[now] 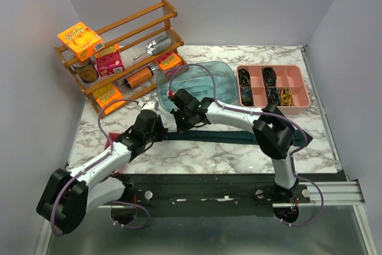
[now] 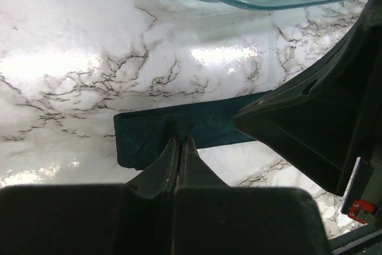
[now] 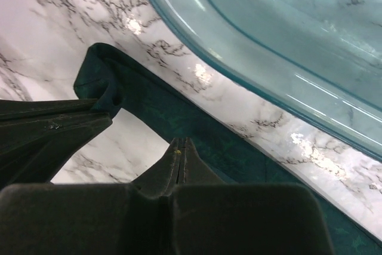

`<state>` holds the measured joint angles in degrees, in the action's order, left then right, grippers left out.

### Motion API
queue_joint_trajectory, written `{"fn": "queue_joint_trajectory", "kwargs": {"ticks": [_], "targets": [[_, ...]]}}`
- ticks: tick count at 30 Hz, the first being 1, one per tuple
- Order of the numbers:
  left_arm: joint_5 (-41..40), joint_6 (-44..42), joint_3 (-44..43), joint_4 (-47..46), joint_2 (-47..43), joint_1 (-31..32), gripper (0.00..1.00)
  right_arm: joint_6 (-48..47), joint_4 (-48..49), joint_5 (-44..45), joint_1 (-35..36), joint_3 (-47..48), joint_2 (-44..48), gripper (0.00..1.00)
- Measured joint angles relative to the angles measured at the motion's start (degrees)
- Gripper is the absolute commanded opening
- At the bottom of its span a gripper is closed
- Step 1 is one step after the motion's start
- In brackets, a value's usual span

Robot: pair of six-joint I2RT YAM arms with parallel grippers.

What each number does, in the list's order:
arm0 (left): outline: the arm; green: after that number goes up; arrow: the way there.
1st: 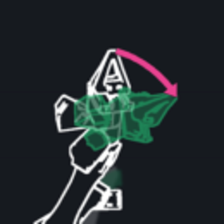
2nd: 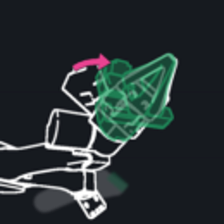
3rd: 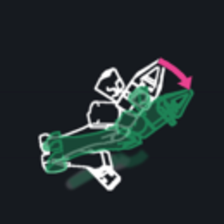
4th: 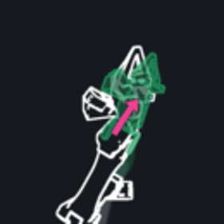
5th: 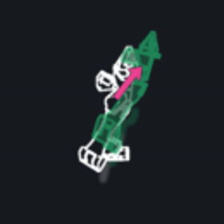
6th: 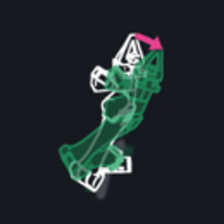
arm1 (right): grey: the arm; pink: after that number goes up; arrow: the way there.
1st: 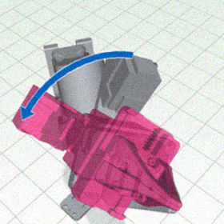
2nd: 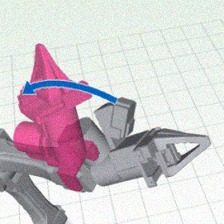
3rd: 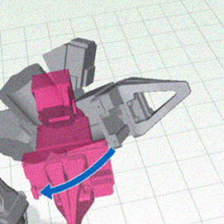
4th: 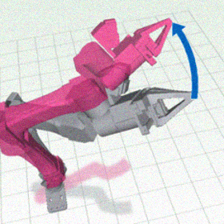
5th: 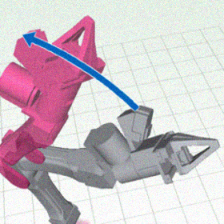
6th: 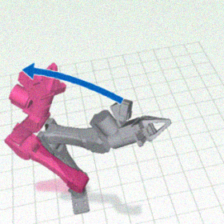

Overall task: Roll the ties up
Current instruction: Roll the tie at the center of the board.

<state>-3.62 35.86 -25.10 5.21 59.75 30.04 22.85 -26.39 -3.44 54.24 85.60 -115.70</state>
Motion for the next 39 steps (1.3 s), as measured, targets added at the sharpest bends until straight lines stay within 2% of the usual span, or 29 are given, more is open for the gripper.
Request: {"fn": "queue_joint_trajectory", "kwargs": {"ticks": [4, 6, 9, 10, 13, 15, 21, 24, 25, 29, 39], "targets": [[-0.22, 0.28, -0.35, -1.73, 3.48, 1.22, 0.0, -0.04, -0.26, 0.02, -0.24, -0.46, 0.0, 0.0], [-0.24, 0.42, -0.52, -2.67, 4.98, 1.73, 0.04, -0.11, -0.24, 0.02, -0.33, -0.48, 0.0, 0.0], [-0.24, 0.57, -0.63, -3.78, 7.15, 2.21, 0.16, -0.39, -0.24, 0.0, -0.37, -0.48, 0.0, 0.0], [-0.24, 0.61, -0.66, -4.17, 8.0, 2.34, 0.3, -0.42, -0.24, -0.02, -0.35, -0.48, 0.0, 0.01], [-0.22, 0.9, -0.66, -5.18, 9.55, 2.62, 0.47, -0.44, -0.24, -0.04, -0.35, -0.48, 0.0, 0.0], [-0.22, 1.44, -0.66, -5.68, 9.81, 2.73, 0.47, -0.44, -0.2, -0.09, -0.35, -0.48, 0.0, 0.0], [-0.2, 3.23, -0.46, -7.98, 9.46, 2.71, 0.41, -0.44, -0.15, -0.79, -0.35, -0.48, 0.0, 0.01], [-0.2, 4.26, 0.24, -8.96, 8.11, 2.71, 0.3, -0.46, 0.04, -1.4, -0.35, -0.46, 0.0, 0.0], [-0.22, 4.59, 0.44, -9.07, 7.54, 2.73, 0.22, -0.46, 0.2, -1.73, -0.35, -0.46, 0.0, 0.0], [-0.28, 5.57, 0.81, -9.31, 6.19, 2.73, 0.01, -0.55, 1.07, -3.26, -0.35, -0.46, 0.0, 0.0], [-1.92, 6.23, 0.81, -8.76, 6.14, 2.71, 0.0, -0.92, 3.37, -7.04, -0.35, 1.49, 0.0, 0.0]]}}
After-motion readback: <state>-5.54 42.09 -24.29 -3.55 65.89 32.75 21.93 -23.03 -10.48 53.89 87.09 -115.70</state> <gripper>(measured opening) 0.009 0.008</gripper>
